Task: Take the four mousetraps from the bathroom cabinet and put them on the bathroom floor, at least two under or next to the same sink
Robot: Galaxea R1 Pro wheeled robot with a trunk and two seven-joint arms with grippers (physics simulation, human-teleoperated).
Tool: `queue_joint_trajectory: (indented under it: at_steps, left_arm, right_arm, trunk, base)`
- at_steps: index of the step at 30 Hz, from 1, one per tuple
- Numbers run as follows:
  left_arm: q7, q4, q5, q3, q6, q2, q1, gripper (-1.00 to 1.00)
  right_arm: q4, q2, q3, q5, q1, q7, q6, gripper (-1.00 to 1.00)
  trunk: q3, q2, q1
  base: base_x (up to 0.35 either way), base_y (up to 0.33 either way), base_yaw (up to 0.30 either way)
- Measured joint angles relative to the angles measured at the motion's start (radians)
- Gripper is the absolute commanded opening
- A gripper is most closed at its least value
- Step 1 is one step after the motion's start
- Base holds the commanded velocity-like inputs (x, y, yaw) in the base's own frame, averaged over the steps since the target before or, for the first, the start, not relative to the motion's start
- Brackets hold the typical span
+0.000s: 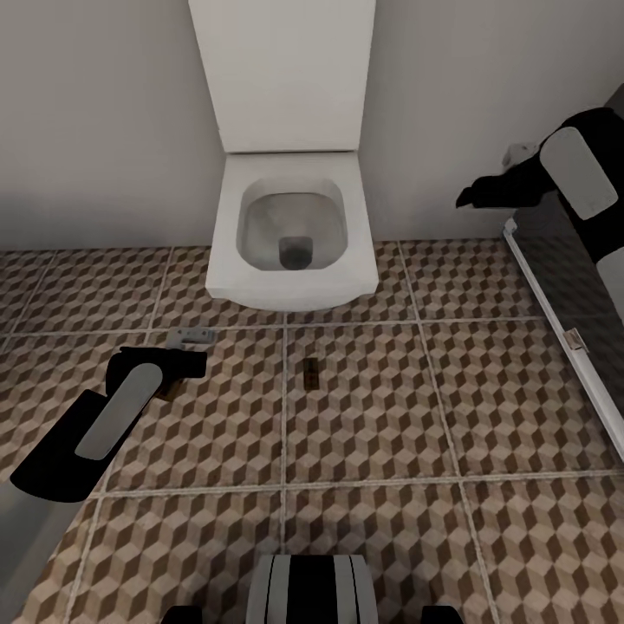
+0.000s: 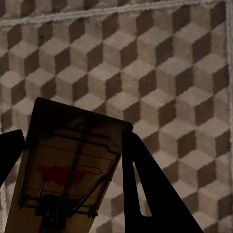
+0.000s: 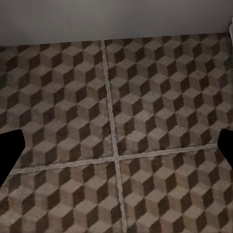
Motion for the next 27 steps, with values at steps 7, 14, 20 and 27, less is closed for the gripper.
queue_joint_trajectory:
  at_steps: [7,14,20,27]
  left_arm:
    - [-0.002,0.014,0.001,-0.001,0.000,-0.001,-0.002,-1.00]
    - [-0.017,0.046,0.001,0.000,0.000,0.000,-0.002,-1.00]
    - [-0.019,0.050,0.001,0.009,0.000,0.000,0.001,-1.00]
    - [-0.021,0.048,0.001,0.016,-0.025,0.000,0.004,-1.00]
  right_arm:
    - [0.056,0.000,0.049,-0.052,-0.041,0.006,0.000,1.00]
    - [0.073,0.001,0.062,-0.064,-0.050,0.007,0.000,1.00]
    - [0.076,0.002,0.064,-0.066,-0.051,0.007,0.000,1.00]
    - [0.079,0.002,0.064,-0.066,-0.051,0.007,0.000,1.00]
  trunk:
    - [0.000,0.000,0.000]
    - [0.000,0.000,0.000]
    - [0.000,0.000,0.000]
    - [0.000,0.000,0.000]
  base:
    - [0.011,0.000,0.000]
    - [0.007,0.000,0.000]
    - [0.001,0.000,0.000]
    - [0.000,0.000,0.000]
